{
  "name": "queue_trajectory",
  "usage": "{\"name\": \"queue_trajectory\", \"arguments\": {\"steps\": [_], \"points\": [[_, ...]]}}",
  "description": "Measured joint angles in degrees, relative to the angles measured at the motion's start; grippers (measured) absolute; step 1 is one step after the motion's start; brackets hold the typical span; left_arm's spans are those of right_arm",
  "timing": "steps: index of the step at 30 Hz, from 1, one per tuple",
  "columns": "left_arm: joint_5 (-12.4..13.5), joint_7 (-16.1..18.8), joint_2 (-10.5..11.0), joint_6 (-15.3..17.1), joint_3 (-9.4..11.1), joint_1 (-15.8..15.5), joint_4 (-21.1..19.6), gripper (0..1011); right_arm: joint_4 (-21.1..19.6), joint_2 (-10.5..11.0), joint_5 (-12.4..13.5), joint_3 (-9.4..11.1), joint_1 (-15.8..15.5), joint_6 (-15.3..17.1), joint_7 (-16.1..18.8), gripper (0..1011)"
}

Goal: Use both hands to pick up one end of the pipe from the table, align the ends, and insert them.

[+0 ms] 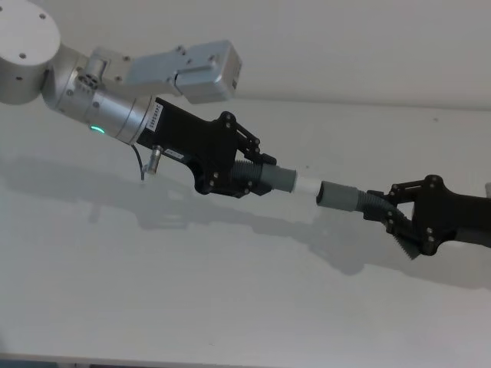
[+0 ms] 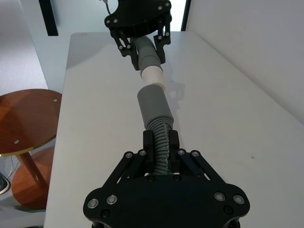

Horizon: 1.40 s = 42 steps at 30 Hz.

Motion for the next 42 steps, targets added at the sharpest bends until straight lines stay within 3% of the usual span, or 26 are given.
{"name": "queue_trajectory", "arguments": {"steps": [42], "points": [[0.04,0.01,0.09,0.02,-0.01,0.0,0.01,348,1.1,0.95,2.35,-1.57,1.23,-1.07,0.76,176]]}}
